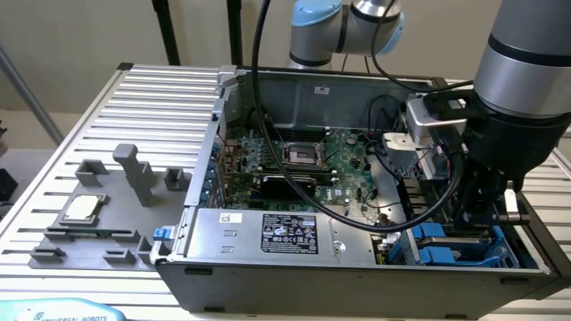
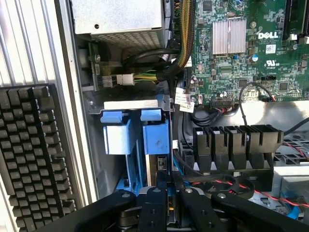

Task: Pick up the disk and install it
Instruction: 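Insert the second disk wire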

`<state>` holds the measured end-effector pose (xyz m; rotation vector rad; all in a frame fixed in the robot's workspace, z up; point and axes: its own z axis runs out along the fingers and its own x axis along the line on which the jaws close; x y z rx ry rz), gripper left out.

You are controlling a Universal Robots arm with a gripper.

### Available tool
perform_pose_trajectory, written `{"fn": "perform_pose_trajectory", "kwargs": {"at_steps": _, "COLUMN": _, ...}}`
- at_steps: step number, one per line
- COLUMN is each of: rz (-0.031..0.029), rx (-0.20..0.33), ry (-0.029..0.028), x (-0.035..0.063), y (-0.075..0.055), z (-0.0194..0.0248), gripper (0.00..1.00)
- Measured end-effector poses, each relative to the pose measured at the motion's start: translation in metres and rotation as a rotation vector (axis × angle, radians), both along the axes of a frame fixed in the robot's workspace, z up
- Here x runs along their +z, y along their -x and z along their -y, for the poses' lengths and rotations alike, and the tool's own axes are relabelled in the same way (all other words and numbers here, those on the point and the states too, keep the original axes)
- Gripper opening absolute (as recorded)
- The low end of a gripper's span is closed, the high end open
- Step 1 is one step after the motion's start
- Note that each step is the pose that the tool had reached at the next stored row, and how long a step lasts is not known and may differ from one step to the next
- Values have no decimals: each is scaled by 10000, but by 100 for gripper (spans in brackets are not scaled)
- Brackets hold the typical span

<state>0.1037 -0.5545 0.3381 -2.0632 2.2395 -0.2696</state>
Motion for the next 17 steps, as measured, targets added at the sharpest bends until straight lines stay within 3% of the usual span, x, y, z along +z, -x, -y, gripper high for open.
{"fn": "perform_pose_trajectory", "kwargs": {"at_steps": 17, "rz": 0, "rx": 236, "ry": 0, "x": 0, "y": -3, "z": 27, "gripper": 16}}
